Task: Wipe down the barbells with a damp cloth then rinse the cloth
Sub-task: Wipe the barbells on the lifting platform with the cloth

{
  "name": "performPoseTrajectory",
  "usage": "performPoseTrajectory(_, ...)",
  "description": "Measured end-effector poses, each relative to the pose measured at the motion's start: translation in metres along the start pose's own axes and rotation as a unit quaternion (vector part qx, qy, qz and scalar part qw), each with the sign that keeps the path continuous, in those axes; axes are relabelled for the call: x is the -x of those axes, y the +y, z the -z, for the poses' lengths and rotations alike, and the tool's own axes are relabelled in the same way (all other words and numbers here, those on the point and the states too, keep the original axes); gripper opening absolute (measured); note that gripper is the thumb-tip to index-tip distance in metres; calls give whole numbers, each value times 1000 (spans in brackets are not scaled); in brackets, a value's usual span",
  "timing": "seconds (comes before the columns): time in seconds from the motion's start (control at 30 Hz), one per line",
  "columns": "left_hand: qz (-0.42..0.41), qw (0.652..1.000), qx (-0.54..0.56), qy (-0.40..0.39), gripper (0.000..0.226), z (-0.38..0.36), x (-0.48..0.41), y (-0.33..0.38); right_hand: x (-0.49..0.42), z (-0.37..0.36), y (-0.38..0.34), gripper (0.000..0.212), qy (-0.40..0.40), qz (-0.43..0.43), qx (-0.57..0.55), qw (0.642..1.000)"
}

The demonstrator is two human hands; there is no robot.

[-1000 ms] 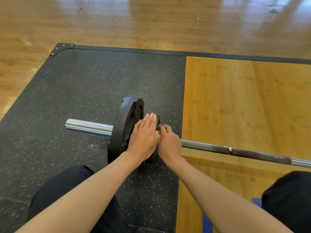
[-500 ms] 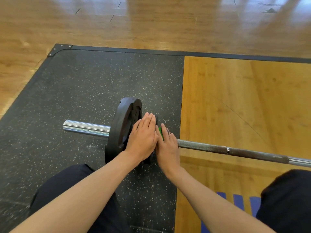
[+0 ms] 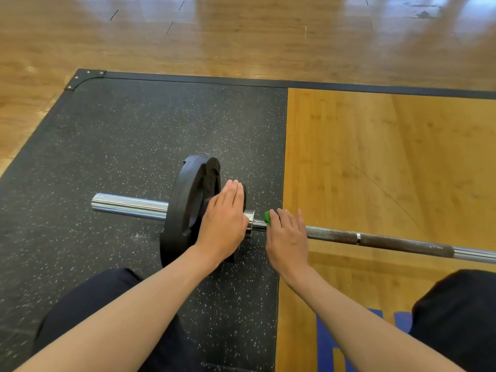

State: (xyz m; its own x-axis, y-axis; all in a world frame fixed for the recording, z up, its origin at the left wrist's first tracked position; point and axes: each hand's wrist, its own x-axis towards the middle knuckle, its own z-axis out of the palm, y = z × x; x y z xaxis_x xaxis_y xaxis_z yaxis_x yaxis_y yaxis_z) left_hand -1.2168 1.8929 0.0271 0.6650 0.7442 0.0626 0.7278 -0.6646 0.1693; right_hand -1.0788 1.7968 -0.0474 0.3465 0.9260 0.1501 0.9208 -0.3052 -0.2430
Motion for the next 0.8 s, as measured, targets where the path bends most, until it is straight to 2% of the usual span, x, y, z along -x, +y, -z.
performPoseTrajectory(0.17,-5,1000,-15,-4,64,2,2,1,-15,-12,-30,26,22,4,-70,997)
performPoseTrajectory(0.3,-13,999,-35,-10,63,4,3,-1,3,-3,12,37,32,74,-30,996)
performPoseTrajectory(0.4,-10,1000,-25,-11,63,4,3,0,9,8,54,23,35,38,4,999)
performPoseTrajectory(0.5,-2,1000,9,-12,63,2,0,2,4,18,67,34,21,-36,23,999)
performPoseTrajectory(0.57,3,1000,27,-12,63,1,-1,3,-3,18,54,41,7,-76,13,997)
performPoseTrajectory(0.63,3,999,32,-13,64,1,-2,4,-10,12,33,37,-12,-80,-8,997)
performPoseTrajectory(0.73,-5,1000,19,-12,67,2,-2,4,-26,1,-4,16,-33,-26,-47,998)
performPoseTrajectory(0.8,-5,1000,6,-14,68,2,-2,4,-29,-6,-20,10,-27,10,-65,997)
